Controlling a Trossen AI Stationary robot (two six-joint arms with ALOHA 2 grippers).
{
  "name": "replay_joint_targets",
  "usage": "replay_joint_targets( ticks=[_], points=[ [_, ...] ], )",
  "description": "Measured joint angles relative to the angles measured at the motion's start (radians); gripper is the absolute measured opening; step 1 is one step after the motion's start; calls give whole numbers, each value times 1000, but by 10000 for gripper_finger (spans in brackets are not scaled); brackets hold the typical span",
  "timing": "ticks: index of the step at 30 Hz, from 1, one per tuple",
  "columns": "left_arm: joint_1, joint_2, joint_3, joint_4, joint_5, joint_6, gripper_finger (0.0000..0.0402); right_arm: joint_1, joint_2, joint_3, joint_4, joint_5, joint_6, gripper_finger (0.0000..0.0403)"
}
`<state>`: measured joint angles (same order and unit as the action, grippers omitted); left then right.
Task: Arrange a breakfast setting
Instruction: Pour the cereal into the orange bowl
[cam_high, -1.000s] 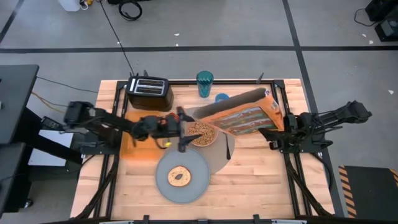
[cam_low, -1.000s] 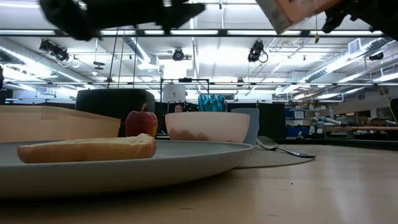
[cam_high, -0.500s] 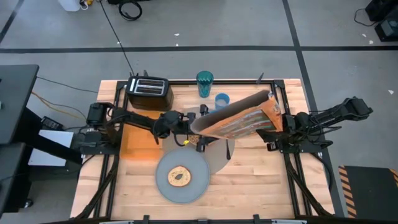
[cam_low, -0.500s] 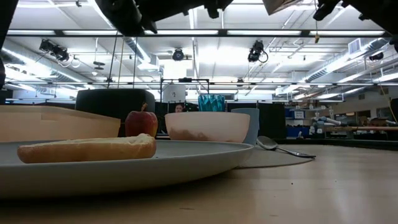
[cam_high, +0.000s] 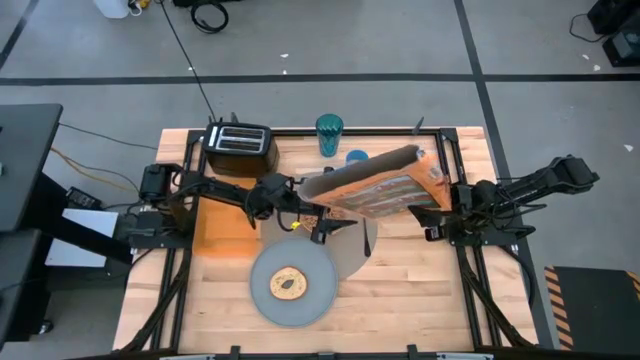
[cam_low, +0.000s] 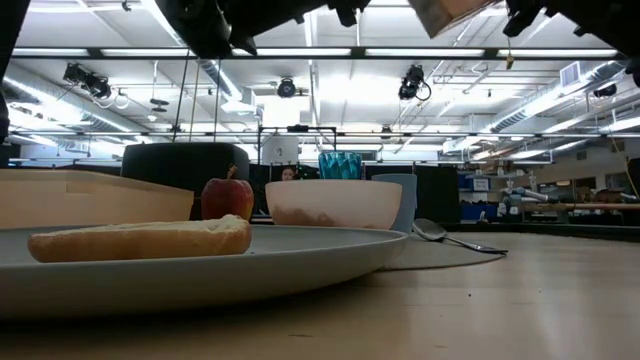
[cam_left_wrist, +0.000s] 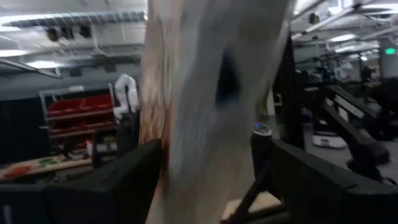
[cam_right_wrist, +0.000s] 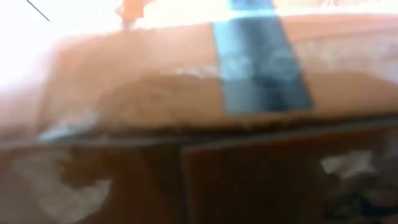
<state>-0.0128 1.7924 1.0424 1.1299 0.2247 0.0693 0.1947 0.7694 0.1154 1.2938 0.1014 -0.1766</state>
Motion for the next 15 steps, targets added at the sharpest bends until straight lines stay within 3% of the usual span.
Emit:
replay_joint_targets(
  ticks=[9,15],
  points=[
    [7,0,0,86,-116,-11,285,-29,94,0,27,66,-6,237],
    [38,-2,-1,74,-116,-88,196,-29,92,0,17,69,22,250]
  ],
)
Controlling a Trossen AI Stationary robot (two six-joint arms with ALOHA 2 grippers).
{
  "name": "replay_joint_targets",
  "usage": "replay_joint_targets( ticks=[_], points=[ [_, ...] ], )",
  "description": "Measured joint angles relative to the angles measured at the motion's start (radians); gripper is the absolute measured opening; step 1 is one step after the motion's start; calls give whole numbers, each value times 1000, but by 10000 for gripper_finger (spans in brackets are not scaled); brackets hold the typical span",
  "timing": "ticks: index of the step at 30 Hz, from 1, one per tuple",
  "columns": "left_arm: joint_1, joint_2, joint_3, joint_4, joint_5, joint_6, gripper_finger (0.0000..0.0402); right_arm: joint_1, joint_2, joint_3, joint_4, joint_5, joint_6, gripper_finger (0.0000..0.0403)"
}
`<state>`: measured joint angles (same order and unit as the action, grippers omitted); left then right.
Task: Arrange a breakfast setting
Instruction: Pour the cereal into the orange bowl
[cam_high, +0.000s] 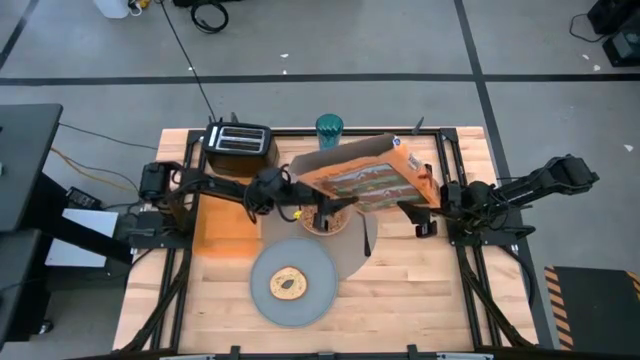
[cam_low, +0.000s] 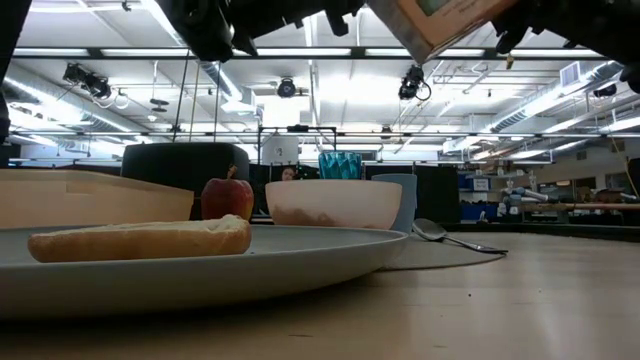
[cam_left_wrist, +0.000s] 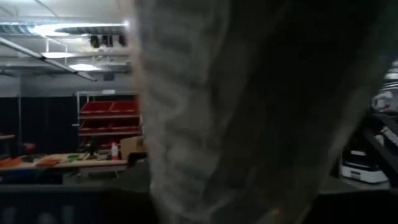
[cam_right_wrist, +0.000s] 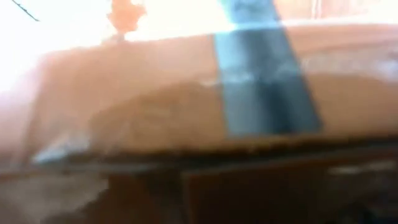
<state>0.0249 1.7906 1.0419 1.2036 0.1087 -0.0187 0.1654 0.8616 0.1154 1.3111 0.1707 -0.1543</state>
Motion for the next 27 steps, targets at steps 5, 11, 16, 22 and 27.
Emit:
replay_joint_targets(
  ticks=[5,11,16,22,27],
  points=[
    [25,-44,-1,-66,63,-1,107,0,-4,1,-33,47,37,276],
    [52,-153,-2,-238,100,36,33,-1,-40,94,-290,79,47,332],
    [81,-291,0,-457,104,110,8,-1,-58,275,-695,119,48,375],
    [90,-457,0,-735,80,217,12,0,-59,490,-1046,137,79,399],
    [90,-546,-3,-904,29,286,11,1,-59,622,-1206,143,73,398]
  ],
)
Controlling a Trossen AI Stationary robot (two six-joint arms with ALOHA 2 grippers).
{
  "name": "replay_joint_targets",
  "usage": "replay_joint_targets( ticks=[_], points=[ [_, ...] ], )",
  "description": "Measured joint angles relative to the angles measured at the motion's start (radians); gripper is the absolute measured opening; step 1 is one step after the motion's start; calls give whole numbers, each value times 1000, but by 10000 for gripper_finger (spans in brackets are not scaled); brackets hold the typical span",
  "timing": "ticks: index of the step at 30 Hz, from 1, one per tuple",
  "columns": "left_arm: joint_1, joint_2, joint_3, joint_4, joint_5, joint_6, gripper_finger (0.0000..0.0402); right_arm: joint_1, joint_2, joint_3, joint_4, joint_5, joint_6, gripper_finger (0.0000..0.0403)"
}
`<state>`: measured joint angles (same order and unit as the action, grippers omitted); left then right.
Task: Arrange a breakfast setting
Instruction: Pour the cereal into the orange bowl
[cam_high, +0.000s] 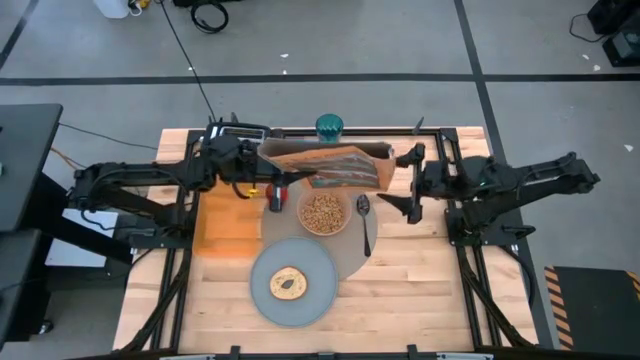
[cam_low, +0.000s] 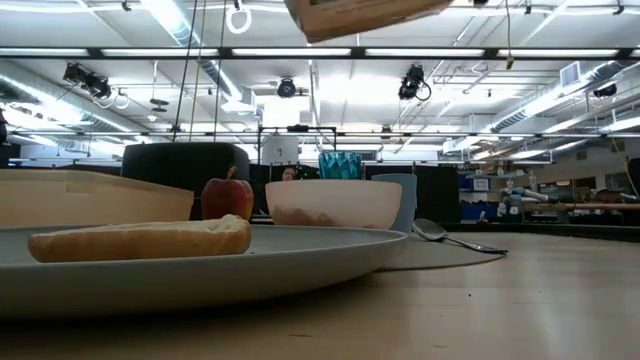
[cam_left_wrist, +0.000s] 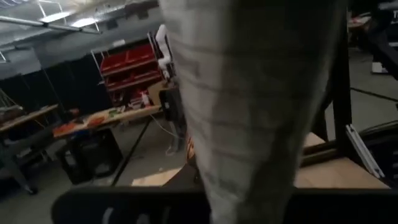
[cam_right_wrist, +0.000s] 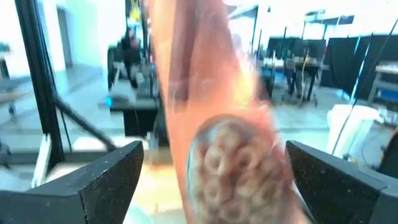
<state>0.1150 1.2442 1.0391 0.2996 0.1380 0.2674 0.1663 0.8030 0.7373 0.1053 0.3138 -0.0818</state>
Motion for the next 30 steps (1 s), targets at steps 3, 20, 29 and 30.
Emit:
replay_joint_targets(
  ticks=[3,20,29,30],
  points=[
    [0,-12,3,-50,-14,-5,11,1,3,59,1,-7,-20,399],
    [-7,227,0,37,-14,-43,14,-40,155,106,58,-17,-19,310],
    [3,198,-1,20,-22,-14,27,-59,142,104,41,-22,-12,131],
    [3,198,-1,20,-19,-12,36,-59,143,104,41,-22,-12,110]
  ],
)
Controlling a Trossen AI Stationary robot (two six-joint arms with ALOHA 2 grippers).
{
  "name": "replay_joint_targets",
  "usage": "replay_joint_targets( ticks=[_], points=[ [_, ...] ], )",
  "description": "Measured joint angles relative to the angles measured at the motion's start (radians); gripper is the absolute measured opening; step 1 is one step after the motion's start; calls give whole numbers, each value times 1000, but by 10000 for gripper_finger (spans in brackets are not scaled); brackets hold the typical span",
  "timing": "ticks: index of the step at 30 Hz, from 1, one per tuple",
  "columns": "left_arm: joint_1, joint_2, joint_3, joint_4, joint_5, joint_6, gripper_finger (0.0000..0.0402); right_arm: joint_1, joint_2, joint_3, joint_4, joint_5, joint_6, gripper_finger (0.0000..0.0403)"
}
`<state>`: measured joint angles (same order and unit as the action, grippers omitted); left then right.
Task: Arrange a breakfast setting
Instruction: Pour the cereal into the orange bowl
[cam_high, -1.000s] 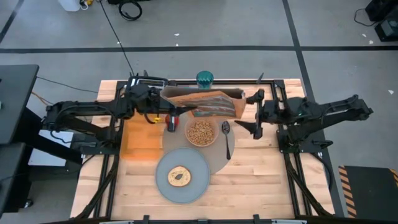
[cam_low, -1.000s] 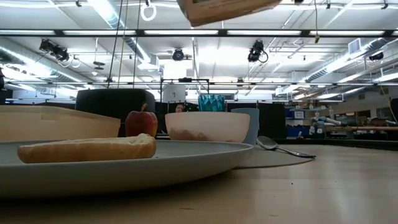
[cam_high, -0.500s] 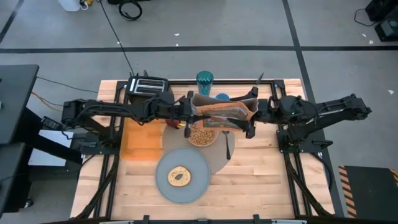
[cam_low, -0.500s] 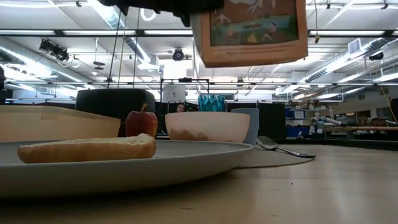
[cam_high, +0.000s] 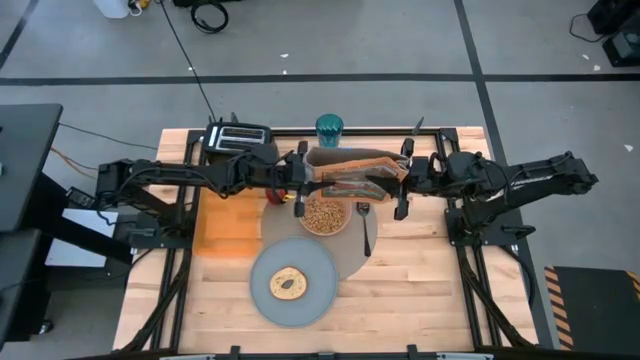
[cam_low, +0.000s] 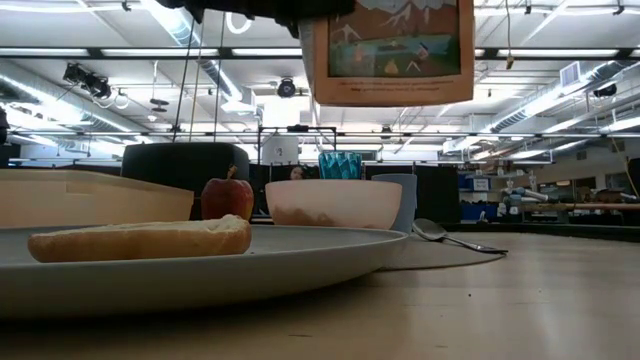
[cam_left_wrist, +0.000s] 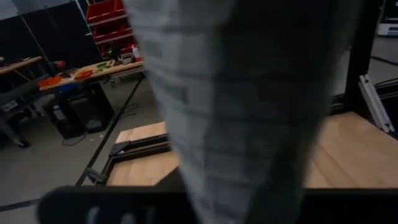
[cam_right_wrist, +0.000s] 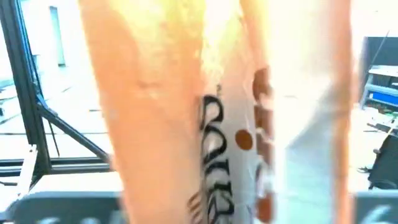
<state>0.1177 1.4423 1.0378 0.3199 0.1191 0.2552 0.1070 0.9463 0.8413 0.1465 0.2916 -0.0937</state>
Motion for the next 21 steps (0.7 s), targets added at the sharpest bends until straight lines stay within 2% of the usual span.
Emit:
replay_joint_targets(
  ticks=[4,5,9,13,17,21],
  points=[
    [-1,-5,2,7,12,2,92,0,1,-1,-3,-3,-2,23],
    [-1,-5,2,7,11,2,109,0,1,-1,-4,-4,-4,13],
    [3,-40,3,-37,9,43,176,0,2,-2,-11,8,13,12],
    [3,-157,5,-213,-69,92,225,7,-22,-3,-32,77,13,9],
    [3,-293,5,-487,-199,105,245,11,-76,-3,-54,205,-7,9],
    [3,-401,5,-741,-261,28,245,10,-123,-3,-76,481,-39,9]
  ],
)
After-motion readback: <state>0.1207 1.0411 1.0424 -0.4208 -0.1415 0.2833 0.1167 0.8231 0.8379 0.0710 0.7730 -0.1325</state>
